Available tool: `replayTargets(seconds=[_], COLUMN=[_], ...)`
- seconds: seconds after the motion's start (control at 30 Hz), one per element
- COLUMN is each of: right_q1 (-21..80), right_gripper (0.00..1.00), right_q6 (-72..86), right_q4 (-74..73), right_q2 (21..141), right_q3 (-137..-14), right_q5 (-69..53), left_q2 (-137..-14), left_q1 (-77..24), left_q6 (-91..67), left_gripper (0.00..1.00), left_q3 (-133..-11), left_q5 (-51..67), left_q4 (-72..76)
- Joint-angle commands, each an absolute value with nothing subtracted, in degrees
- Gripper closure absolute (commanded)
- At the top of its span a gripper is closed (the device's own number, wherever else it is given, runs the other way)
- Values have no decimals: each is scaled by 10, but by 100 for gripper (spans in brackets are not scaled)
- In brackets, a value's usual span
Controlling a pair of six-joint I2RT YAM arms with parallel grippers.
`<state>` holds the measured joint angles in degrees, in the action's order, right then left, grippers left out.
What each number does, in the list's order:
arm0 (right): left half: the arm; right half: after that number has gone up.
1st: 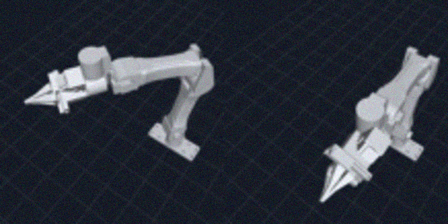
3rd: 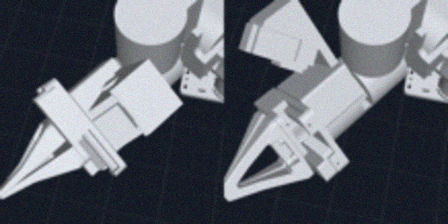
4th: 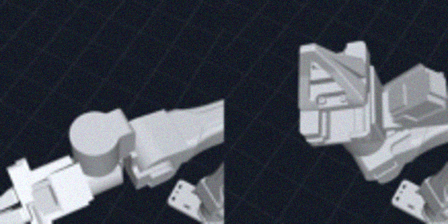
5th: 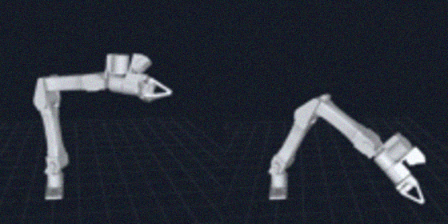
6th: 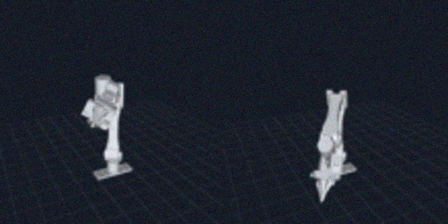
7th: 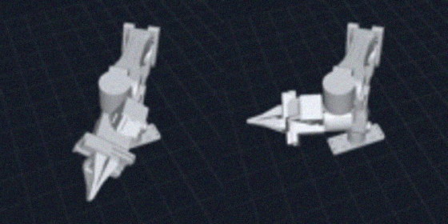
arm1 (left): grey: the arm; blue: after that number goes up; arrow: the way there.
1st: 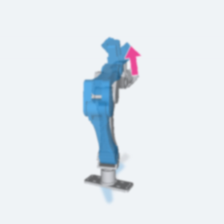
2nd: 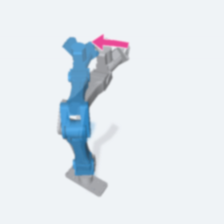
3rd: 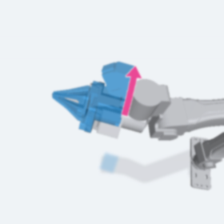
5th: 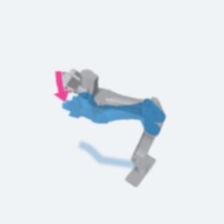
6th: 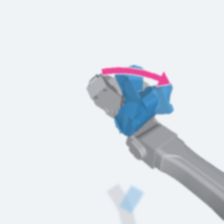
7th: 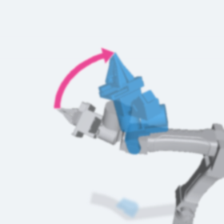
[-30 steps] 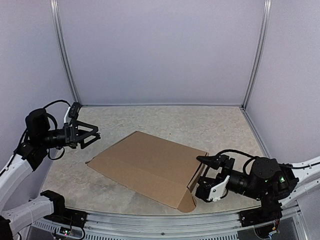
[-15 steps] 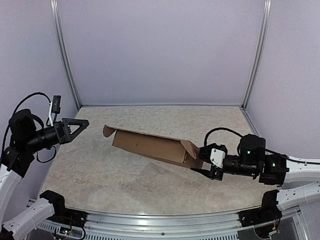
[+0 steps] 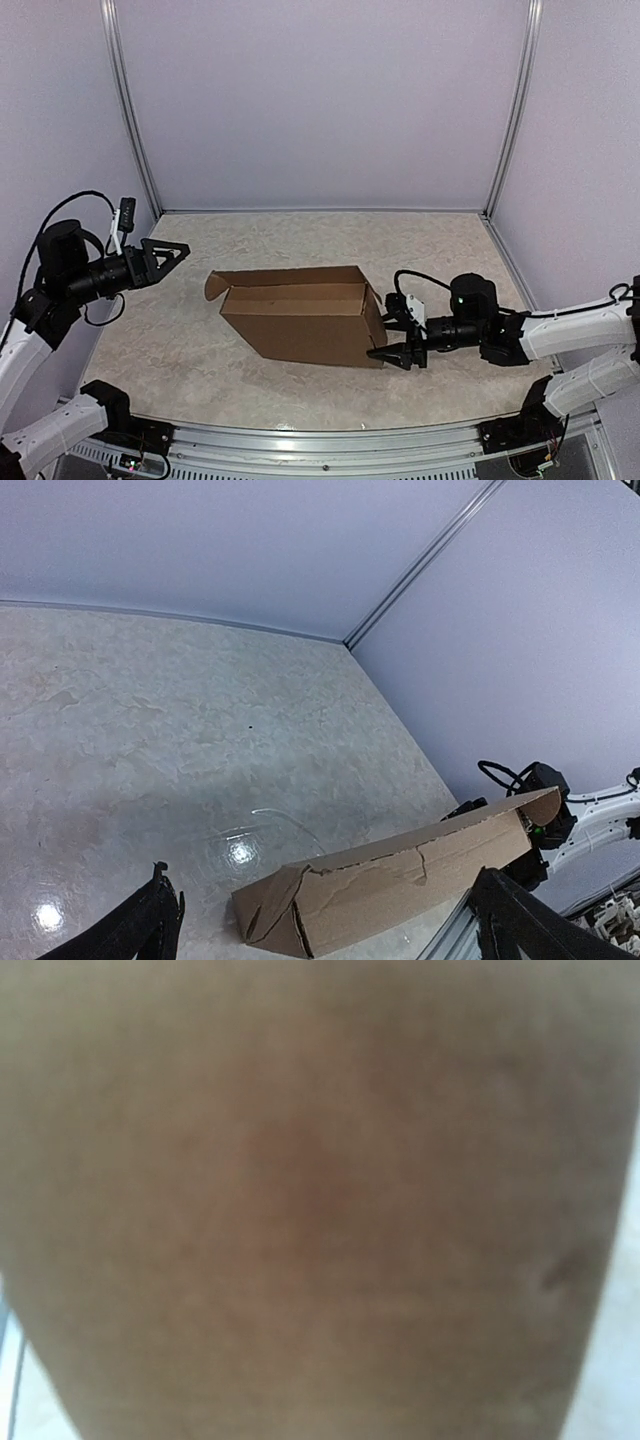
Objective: Fold the paper box
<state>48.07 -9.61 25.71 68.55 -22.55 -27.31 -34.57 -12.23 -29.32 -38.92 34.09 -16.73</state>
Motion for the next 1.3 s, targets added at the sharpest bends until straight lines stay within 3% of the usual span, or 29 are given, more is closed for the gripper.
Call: replayTargets(seconds=[0.0,0.17,0.47,0.63,1.13,1.27], right_q1=[459,446,440,440,440,440], right_gripper=[95,96,97,97,96,96], right_q6=[-64,-75,-83,-84,-81,-83], right_q4=[389,443,489,499,498,497], right_q2=[756,826,878,888,886,887], right_q3=[-215,-210,-193,-191,-189,-190], right_q5=[-351,-373,-363,-364,-361,-360], left_q2=[-374,-415,-447,-467,-517,-527], left_q1=[-166,-237,-287,-304,-314,-320], left_q6=[-257,-211,-206,-189,-170,-169], left_gripper=[1,1,6,19,72,80], left_q3=[-396,-414,-411,-425,-465,-473], left_q5=[268,163,136,141,141,141], left_q4=[-170,-220,-233,-252,-264,-268])
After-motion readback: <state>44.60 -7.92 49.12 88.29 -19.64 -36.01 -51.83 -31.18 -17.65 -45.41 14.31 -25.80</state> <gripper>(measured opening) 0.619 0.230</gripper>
